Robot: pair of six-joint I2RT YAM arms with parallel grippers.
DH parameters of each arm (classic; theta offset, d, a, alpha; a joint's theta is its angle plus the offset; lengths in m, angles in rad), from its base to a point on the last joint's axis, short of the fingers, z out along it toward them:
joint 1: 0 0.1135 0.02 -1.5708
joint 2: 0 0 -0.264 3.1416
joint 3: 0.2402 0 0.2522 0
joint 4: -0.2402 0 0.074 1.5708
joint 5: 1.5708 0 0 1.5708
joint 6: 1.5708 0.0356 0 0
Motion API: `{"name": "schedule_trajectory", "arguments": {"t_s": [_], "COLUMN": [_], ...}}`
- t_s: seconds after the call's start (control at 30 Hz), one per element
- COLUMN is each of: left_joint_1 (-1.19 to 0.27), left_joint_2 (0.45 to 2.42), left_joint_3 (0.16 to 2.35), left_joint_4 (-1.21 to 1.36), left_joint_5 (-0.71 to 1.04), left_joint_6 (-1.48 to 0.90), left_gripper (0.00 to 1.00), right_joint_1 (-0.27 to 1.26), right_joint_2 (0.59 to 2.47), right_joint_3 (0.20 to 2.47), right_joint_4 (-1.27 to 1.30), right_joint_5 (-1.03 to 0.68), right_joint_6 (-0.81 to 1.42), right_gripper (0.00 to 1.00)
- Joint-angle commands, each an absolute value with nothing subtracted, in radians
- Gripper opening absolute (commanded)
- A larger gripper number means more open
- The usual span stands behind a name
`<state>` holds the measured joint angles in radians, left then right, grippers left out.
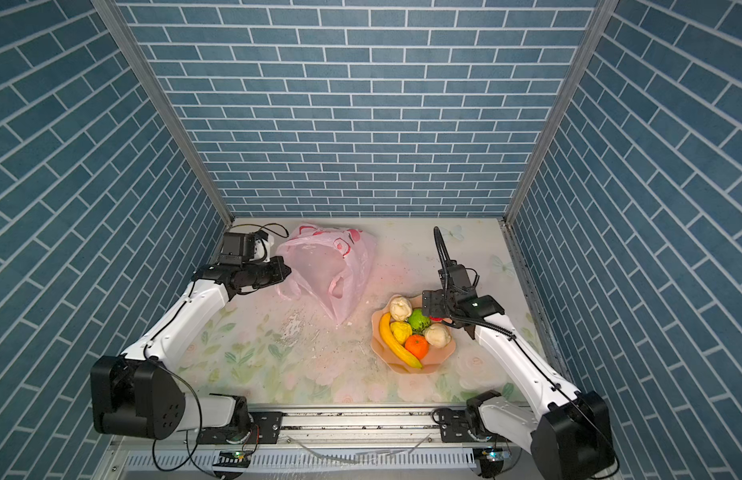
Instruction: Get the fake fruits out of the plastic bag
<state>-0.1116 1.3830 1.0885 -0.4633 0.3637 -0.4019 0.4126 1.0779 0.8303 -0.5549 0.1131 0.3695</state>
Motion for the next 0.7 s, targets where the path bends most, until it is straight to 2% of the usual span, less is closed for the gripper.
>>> {"name": "schedule_trajectory", "arguments": {"t_s": [0.0, 0.3, 0.47, 0.53, 0.67], "left_joint_1": [-0.118, -0.167, -0.183, -0.182, -0.183], "left_joint_2": [1.415, 1.562, 1.63, 1.65, 1.658], "left_joint_3": [1.133, 1.23, 1.277, 1.295, 1.32], "left_joint_4": [-0.415, -0.273, -0.229, -0.229, -0.265], "left_joint_5": [0.349, 0.29, 0.266, 0.26, 0.245], "left_joint_6": [-0.434, -0.52, -0.528, -0.522, -0.493], "left_gripper": [0.09, 0.09, 0.15, 0.22, 0.53], "right_joint_1": [0.408, 0.408, 0.408, 0.408, 0.409], "right_joint_2": [1.017, 0.922, 0.893, 0.886, 0.874], "right_joint_3": [0.857, 0.832, 0.82, 0.814, 0.803], "right_joint_4": [-0.589, -0.611, -0.605, -0.6, -0.593], "right_joint_5": [0.139, 0.149, 0.158, 0.161, 0.164], "right_joint_6": [0.369, 0.359, 0.359, 0.362, 0.364], "right_gripper": [0.96, 0.96, 0.96, 0.96, 0.97]}}
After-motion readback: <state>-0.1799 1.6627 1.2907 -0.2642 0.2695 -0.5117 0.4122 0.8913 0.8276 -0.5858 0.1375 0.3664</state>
